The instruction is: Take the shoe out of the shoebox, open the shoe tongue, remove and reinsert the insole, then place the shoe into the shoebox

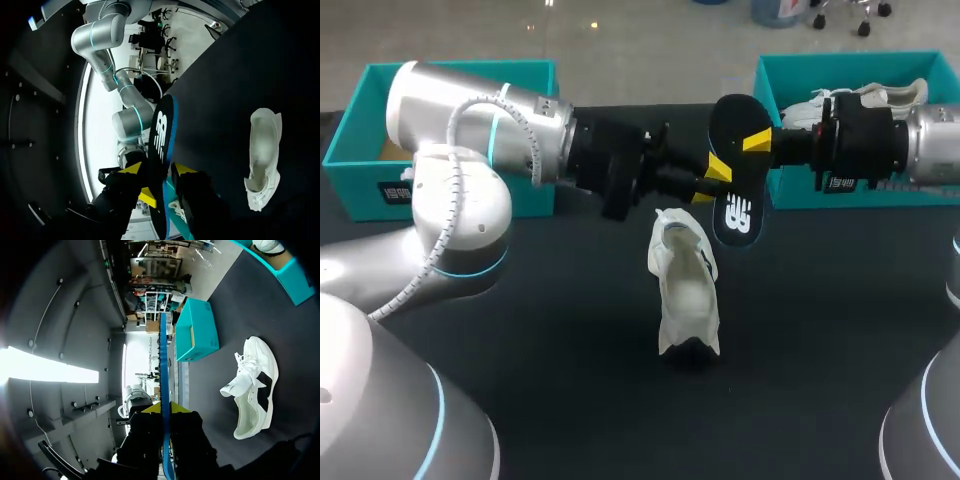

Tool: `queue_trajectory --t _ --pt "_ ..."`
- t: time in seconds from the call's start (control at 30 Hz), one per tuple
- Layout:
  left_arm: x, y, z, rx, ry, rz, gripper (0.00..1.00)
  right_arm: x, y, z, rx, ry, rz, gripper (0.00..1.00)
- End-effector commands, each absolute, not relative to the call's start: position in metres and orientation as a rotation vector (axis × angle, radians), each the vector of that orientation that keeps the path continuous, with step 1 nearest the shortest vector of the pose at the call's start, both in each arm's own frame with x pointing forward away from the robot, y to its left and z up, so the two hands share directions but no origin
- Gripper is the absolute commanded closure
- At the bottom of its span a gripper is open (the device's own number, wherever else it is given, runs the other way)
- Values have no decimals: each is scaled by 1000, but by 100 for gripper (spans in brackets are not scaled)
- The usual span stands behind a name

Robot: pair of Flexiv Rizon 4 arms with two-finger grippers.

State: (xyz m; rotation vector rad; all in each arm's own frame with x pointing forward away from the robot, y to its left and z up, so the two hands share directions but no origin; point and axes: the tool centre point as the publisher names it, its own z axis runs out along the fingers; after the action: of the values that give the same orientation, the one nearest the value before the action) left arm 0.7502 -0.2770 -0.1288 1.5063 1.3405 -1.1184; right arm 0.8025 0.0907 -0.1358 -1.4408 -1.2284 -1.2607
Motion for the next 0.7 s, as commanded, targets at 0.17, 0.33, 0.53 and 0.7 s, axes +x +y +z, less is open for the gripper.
queue_trajectory --t 0.17,0.33,0.53,0.7 --pt "756 -246 -106 1716 1589 -1044 0 804 99 -143 -1442 -1252 -1234 100" --pt "760 -240 -101 1796 1681 -1007 0 803 102 -147 -1450 -1268 -1218 100" --pt "761 -234 -98 1881 1759 -990 0 802 105 -152 -1452 -1297 -1189 100" --pt "762 -227 -99 1982 1818 -908 0 802 110 -157 -1452 -1307 -1167 100"
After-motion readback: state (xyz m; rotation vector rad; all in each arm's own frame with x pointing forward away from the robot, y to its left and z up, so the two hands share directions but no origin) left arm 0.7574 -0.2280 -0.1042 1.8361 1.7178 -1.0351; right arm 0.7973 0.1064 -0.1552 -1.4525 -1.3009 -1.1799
